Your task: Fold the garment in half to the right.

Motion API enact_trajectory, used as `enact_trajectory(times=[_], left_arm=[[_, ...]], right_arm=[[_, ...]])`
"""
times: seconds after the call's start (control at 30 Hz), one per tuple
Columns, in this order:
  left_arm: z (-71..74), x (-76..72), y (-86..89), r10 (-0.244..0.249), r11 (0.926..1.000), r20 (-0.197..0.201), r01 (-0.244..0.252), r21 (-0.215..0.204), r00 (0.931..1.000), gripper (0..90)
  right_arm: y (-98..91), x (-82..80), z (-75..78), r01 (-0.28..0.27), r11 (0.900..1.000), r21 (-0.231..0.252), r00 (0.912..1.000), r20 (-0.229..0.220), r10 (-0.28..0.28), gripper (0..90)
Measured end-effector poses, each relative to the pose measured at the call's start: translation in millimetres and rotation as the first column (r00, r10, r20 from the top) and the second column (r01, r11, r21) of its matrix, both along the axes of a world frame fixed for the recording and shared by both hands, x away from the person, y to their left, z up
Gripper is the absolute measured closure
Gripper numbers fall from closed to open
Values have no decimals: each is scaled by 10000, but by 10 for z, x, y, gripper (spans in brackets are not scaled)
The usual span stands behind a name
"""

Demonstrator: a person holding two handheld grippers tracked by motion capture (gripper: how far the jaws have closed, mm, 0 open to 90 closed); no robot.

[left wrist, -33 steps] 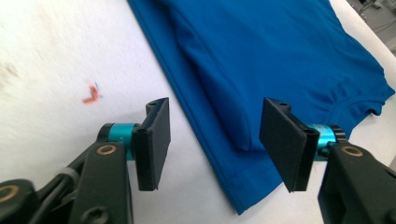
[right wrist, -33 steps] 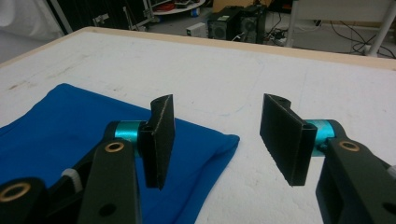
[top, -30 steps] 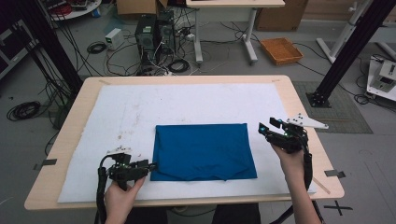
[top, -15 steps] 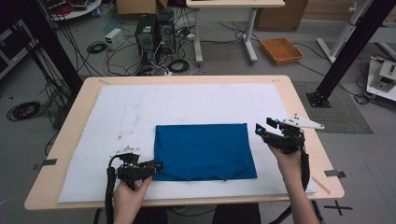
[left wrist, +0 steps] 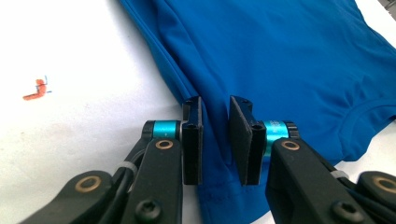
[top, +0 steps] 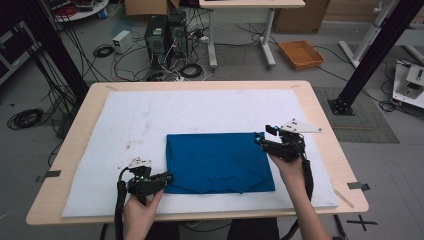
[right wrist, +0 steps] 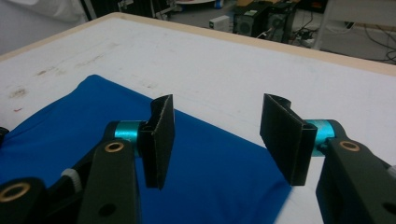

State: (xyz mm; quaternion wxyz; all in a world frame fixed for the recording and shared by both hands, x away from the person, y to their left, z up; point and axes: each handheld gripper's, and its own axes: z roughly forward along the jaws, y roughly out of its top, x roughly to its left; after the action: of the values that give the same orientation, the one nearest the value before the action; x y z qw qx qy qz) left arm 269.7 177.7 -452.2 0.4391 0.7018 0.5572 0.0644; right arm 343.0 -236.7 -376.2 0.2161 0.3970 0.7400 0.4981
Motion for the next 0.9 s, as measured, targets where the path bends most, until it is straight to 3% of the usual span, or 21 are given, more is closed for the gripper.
enact_trajectory(times=[0.2,0.3,0.57,0.8,0.9], left_arm=[[-4,6,14,1,10000,-27,-1,-24,10000,770],[-5,4,12,9,10000,-15,-9,-20,10000,771],[-8,0,9,64,10000,3,-64,-56,10000,772],[-12,1,18,47,9999,6,-47,-145,10000,771],[-12,1,22,33,9999,-13,-34,-142,10000,770]], right_arm=[[399,149,16,-548,9985,14,9983,-211,548,450],[645,243,25,-853,9961,-223,9958,-342,845,452],[1302,504,-18,-1737,9848,-25,9798,-1006,1726,454],[1788,673,-119,-2156,9765,71,9634,-1618,2139,454],[1953,715,-148,-2320,9727,-5,9588,-1685,2286,454]])
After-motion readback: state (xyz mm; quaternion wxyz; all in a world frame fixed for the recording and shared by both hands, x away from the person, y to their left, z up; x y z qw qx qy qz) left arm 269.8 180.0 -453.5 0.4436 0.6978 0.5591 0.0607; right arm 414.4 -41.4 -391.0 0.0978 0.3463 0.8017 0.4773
